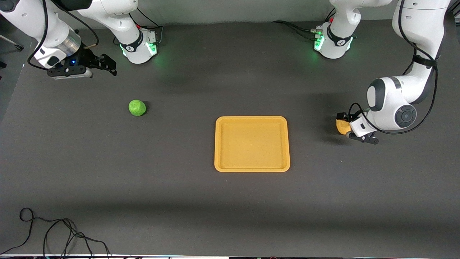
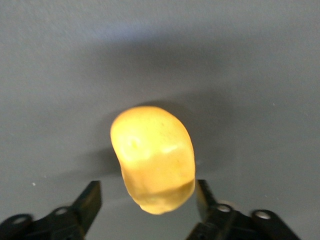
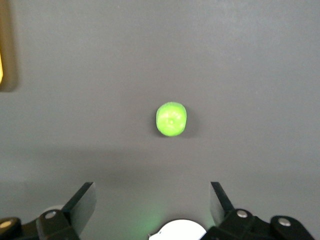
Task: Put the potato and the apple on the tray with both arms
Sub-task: 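Grasp the potato with the left gripper while the right gripper grasps the apple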
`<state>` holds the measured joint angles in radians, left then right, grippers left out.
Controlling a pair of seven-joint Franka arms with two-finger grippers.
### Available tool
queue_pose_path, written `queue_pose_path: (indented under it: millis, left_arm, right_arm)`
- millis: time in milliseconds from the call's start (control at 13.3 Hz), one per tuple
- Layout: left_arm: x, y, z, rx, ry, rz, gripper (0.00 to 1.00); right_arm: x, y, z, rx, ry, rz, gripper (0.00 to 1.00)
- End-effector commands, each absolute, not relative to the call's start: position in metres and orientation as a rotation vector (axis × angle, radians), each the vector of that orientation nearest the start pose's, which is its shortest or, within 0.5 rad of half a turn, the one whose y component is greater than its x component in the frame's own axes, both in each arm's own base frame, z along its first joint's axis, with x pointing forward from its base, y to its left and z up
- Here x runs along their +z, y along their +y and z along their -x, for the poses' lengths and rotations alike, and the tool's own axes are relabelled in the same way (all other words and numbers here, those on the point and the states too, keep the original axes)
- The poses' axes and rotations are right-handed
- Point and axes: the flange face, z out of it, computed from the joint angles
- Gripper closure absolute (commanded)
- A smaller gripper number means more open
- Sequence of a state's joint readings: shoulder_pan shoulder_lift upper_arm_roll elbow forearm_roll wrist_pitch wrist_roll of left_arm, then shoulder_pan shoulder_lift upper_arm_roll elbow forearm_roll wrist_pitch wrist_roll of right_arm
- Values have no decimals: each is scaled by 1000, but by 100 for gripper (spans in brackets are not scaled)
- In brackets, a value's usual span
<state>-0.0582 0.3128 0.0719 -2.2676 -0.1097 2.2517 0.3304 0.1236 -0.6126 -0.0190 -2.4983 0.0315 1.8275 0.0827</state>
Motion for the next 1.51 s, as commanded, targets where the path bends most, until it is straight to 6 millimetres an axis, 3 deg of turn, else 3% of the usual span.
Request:
queue_pose_path:
  millis: [0, 151, 226, 377, 603, 753, 904, 1055, 1205, 1432]
  left_arm:
    - [190, 1, -503, 452, 406, 3191, 47]
    - [197, 1, -503, 459, 406, 3194, 73]
    - [209, 0, -507, 445, 393, 3199, 80]
    - [251, -19, -522, 454, 334, 3212, 93]
    - [327, -117, -552, 512, 134, 3236, 92]
    - [345, -173, -553, 477, 129, 3292, 92]
    - [338, -216, -556, 421, 183, 3319, 92]
    - [314, -261, -560, 343, 154, 3336, 91]
    - [276, -289, -567, 240, 189, 3358, 76]
    - [246, -309, -559, 262, 208, 3349, 76]
  right_arm:
    - [482, 35, -334, 67, -37, 3133, 0]
    - [475, 35, -335, 51, -61, 3139, 0]
    - [462, 36, -334, 39, -64, 3138, 0]
    - [433, 41, -340, -18, -86, 3135, 0]
    - [383, 48, -355, -21, -101, 3135, 0]
    - [354, 48, -353, -45, -102, 3133, 0]
    - [325, 47, -351, -68, -98, 3130, 0]
    - [303, 46, -349, -85, -96, 3129, 0]
    - [283, 46, -347, -90, -89, 3128, 0]
    - [260, 38, -353, -106, -51, 3125, 0]
